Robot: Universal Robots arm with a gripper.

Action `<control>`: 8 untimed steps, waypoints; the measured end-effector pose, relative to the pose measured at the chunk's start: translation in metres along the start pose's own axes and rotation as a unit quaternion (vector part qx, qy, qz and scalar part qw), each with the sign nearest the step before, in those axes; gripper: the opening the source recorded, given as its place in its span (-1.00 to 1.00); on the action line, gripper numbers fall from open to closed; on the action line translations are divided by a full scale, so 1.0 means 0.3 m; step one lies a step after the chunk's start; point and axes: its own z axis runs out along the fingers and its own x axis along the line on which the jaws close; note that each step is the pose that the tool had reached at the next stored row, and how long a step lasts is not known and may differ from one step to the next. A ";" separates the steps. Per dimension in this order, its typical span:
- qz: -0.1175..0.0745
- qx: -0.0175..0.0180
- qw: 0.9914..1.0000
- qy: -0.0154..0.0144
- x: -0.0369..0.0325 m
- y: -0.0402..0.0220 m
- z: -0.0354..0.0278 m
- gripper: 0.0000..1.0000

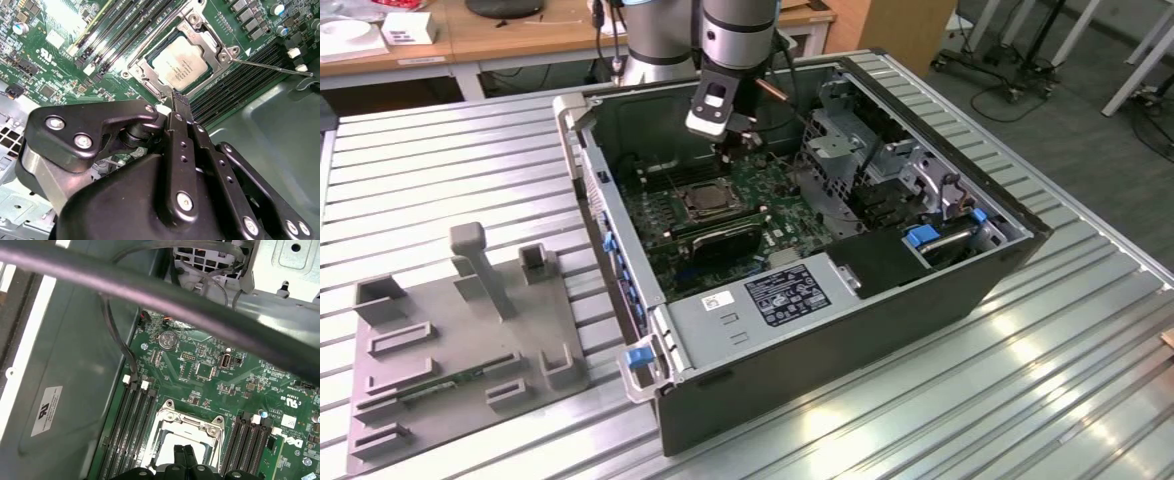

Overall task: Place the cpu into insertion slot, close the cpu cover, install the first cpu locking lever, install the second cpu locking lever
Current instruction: 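Close the cpu cover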

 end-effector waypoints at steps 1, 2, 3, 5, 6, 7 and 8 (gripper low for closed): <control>-0.006 0.000 1.000 0.000 0.000 0.000 0.000 -0.80; -0.015 0.001 1.000 0.001 0.000 0.000 0.000 -0.80; -0.024 0.001 1.000 0.001 0.000 0.000 0.000 -0.80; -0.042 0.003 0.999 0.002 0.000 0.000 0.000 -0.80; -0.051 0.003 0.999 0.003 0.000 0.000 0.000 -0.80; -0.060 0.004 0.998 0.003 0.000 0.000 0.000 -0.80; -0.069 0.004 0.998 0.004 0.000 0.000 0.000 -0.80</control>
